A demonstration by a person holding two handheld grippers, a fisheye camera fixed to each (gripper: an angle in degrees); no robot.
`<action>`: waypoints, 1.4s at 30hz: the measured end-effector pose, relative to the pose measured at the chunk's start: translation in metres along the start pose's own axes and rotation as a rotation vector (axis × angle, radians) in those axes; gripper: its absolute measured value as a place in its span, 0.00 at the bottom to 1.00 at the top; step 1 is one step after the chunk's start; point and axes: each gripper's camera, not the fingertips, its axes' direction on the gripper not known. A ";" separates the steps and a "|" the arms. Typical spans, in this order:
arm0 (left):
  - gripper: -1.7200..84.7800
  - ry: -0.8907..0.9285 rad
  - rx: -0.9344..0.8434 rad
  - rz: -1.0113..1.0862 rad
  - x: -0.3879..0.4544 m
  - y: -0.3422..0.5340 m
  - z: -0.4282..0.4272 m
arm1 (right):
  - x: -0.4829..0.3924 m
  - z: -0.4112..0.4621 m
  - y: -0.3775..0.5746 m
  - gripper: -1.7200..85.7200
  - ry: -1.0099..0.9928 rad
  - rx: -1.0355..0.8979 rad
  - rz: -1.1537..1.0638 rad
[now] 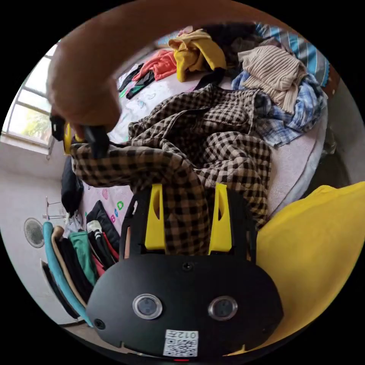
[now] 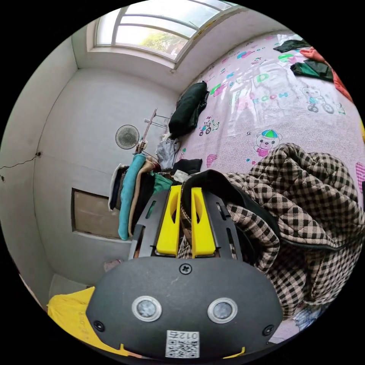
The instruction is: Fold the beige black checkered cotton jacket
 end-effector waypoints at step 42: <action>0.04 0.537 -0.082 -0.938 -0.323 0.361 0.165 | 0.008 0.235 -0.051 0.12 0.848 -0.817 -0.539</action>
